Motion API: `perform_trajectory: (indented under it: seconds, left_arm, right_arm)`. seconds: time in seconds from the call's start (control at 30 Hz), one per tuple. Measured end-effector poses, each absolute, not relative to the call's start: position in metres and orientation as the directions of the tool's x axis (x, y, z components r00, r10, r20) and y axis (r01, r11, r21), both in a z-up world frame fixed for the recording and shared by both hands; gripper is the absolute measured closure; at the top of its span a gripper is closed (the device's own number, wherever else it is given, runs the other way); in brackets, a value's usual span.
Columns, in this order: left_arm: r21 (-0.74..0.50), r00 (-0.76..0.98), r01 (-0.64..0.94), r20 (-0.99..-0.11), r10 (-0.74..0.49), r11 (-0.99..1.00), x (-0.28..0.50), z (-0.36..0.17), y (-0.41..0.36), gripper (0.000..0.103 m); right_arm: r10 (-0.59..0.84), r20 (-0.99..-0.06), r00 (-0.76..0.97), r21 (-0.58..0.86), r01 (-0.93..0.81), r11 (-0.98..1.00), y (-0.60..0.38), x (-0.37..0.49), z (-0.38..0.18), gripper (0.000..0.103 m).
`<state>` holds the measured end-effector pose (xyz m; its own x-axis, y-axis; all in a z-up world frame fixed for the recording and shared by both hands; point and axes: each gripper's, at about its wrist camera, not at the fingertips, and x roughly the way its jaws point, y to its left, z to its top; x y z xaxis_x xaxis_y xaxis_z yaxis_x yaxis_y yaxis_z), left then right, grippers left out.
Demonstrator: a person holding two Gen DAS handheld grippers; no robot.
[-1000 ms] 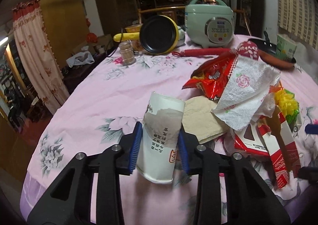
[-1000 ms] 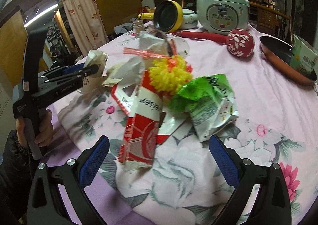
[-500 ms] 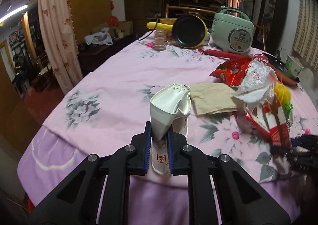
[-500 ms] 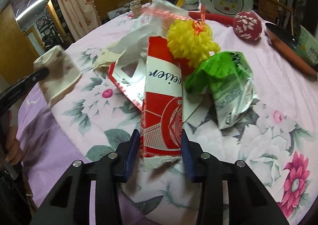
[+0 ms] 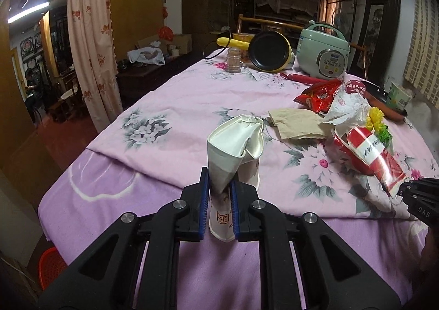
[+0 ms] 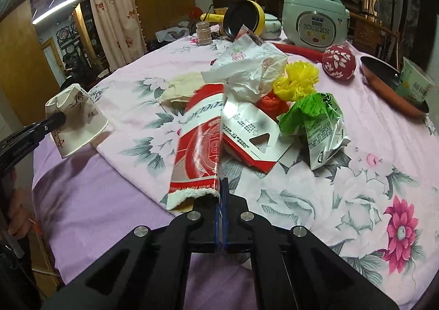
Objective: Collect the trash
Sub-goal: 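Lift the white paper cup with the left tool while the right tool grasps the red-and-white carton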
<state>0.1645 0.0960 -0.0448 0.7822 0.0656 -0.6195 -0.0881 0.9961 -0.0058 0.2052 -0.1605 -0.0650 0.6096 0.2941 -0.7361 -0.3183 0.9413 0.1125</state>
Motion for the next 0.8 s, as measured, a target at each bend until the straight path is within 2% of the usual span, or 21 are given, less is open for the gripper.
perform_trajectory:
  seconds: [0.2,0.33,0.6,0.8]
  left_arm:
    - [-0.021,0.797,-0.109,-0.600,0.074,0.994,0.141,-0.038,0.104,0.088]
    - [-0.035,0.813,-0.139,-0.575,0.094,0.990,0.119,-0.027,0.117,0.088]
    - [-0.030,0.807,-0.305,-0.539,0.242,0.952,0.040,-0.018,0.174,0.088]
    - [-0.044,0.726,-0.484,-0.577,0.373,0.874,-0.027,-0.042,0.246,0.088]
  right_arm:
    - [0.293,-0.688,0.664,0.102,-0.312,0.945,-0.158,0.182,-0.050,0.101]
    - [0.349,-0.651,0.674,0.141,-0.343,0.928,-0.153,0.164,-0.036,0.101]
    - [0.500,-0.592,0.632,0.211,-0.477,0.853,-0.113,0.136,-0.006,0.101]
    - [0.615,-0.583,0.531,0.235,-0.615,0.753,-0.045,0.115,0.001,0.101]
